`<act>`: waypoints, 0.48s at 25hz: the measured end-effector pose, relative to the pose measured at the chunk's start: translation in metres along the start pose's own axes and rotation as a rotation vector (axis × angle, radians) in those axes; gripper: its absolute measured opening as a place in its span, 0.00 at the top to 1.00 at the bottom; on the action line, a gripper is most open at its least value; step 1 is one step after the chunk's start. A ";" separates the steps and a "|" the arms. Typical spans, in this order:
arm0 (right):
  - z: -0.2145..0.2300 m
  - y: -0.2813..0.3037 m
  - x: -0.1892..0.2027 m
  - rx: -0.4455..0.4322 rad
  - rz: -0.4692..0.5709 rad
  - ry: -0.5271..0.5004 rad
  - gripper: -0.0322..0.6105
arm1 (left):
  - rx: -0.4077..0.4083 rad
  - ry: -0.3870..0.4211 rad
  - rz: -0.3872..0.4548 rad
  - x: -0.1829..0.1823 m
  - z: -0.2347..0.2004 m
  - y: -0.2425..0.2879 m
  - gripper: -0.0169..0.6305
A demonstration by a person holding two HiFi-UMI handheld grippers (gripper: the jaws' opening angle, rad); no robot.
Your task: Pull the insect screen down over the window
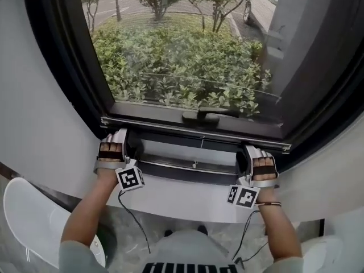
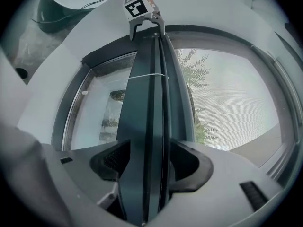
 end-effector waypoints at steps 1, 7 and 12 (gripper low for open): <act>0.001 0.000 0.000 -0.015 -0.003 0.008 0.53 | 0.006 0.003 -0.008 0.000 0.000 0.000 0.12; 0.002 -0.002 -0.004 -0.137 -0.076 0.043 0.55 | 0.074 0.045 -0.026 0.003 0.005 -0.003 0.12; 0.009 0.006 -0.003 -0.168 -0.060 0.120 0.63 | 0.092 0.085 0.045 0.003 0.002 -0.002 0.12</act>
Point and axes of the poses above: the fingertips, and each gripper's own axes: y forward along the fingers, z to its right, x out of its underside, the point moved 1 cm from there along -y, backward along the fingers, and after that the axes turned 4 degrees about x, right-handed, at the moved point
